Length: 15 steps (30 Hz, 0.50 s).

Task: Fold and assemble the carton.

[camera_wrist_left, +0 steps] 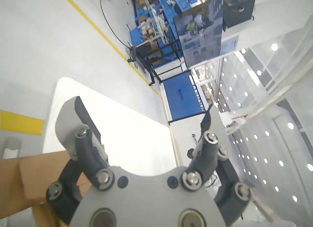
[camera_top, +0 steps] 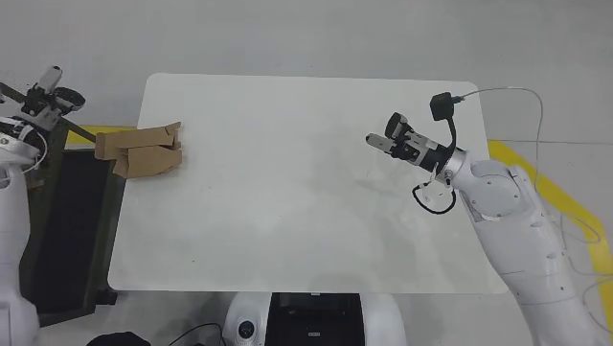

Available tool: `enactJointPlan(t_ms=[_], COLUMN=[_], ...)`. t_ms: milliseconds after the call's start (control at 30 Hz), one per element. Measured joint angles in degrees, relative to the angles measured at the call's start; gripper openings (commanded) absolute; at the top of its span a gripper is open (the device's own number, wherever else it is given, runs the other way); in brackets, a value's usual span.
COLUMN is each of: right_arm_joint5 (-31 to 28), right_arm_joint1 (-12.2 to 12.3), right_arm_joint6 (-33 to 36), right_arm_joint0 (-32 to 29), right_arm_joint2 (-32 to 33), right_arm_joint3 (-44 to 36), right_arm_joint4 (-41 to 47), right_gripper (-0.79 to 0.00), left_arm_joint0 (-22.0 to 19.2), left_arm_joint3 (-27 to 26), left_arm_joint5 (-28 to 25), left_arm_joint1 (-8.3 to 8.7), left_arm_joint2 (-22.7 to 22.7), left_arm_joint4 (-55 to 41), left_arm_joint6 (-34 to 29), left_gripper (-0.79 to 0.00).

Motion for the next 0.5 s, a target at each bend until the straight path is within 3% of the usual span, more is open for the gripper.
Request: enactJointPlan(t_ms=[500], right_arm_joint5=[0.00], right_arm_joint1=[0.00], right_arm_joint6=[0.00], right_arm_joint0=[0.00], right_arm_joint2=[0.00], right_arm_joint3=[0.00], right_arm_joint4=[0.00], right_gripper=[0.000], left_arm_joint0=[3.31], left_arm_joint3=[7.46], left_arm_joint5=[4.75], left_arm_joint1=[0.28], left_arm_joint2=[-3.42], left_arm_joint4=[-0.51], left_arm_joint6=[6.46], left_gripper=[0.000])
